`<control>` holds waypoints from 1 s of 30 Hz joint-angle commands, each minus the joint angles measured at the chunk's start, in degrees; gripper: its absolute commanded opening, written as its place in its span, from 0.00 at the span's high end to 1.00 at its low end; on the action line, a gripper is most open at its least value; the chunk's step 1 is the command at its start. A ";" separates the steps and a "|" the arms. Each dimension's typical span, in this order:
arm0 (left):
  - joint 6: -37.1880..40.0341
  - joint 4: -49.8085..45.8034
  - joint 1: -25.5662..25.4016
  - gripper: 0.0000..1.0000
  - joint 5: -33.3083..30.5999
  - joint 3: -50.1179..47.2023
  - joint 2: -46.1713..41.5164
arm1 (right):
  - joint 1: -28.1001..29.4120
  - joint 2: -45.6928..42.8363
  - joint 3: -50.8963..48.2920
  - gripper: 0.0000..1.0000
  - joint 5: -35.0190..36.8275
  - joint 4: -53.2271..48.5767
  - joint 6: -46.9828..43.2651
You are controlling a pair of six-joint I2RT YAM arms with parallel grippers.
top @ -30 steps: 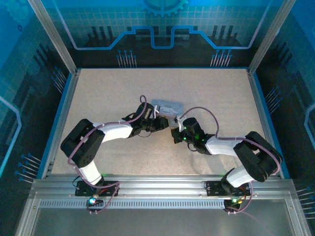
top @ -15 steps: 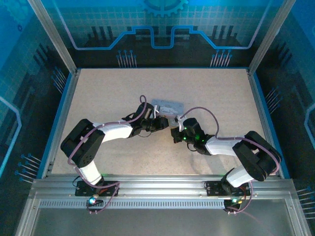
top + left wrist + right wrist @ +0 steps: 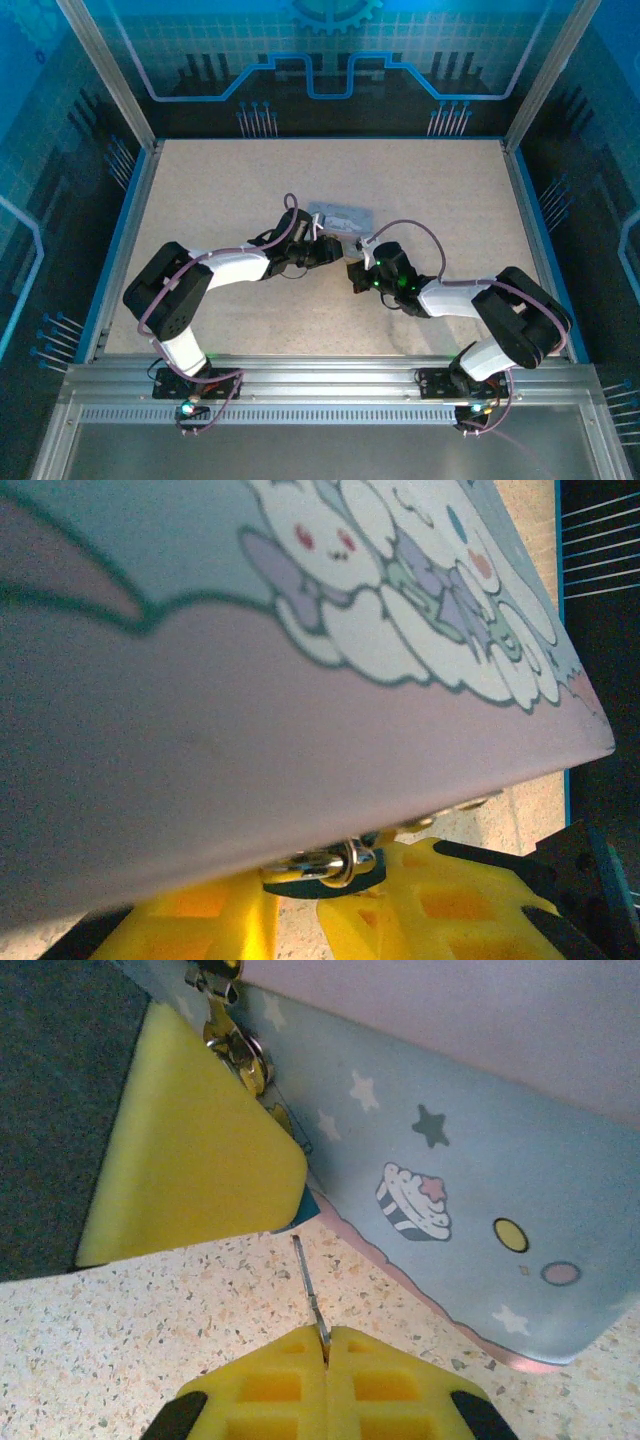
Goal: Unlock the padlock with the key
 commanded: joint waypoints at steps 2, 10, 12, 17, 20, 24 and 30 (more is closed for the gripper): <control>-0.23 2.33 -0.49 0.71 0.06 1.17 -2.09 | -0.32 -0.37 -0.70 1.00 -0.27 2.32 0.92; -0.23 2.21 -0.47 0.71 0.15 1.21 -2.10 | -1.01 -0.36 -1.25 1.00 -0.51 4.14 2.05; -0.26 2.30 -0.48 0.71 0.05 1.10 -2.12 | -1.32 -0.53 -1.64 1.00 -0.91 5.27 2.50; -0.23 2.44 -0.51 0.71 0.13 1.08 -2.19 | -1.92 -0.37 -2.24 1.00 -2.26 7.16 2.71; -0.23 2.50 -0.55 0.71 0.23 1.13 -2.15 | -1.90 -0.28 -2.00 1.00 -2.97 7.30 2.53; -0.29 2.44 -0.50 0.71 0.14 1.16 -2.19 | -1.90 -0.02 -2.06 1.00 -3.52 7.12 2.16; -0.15 2.34 -0.49 0.71 0.26 1.34 -2.02 | -1.90 0.24 -2.24 1.00 -3.52 7.17 2.17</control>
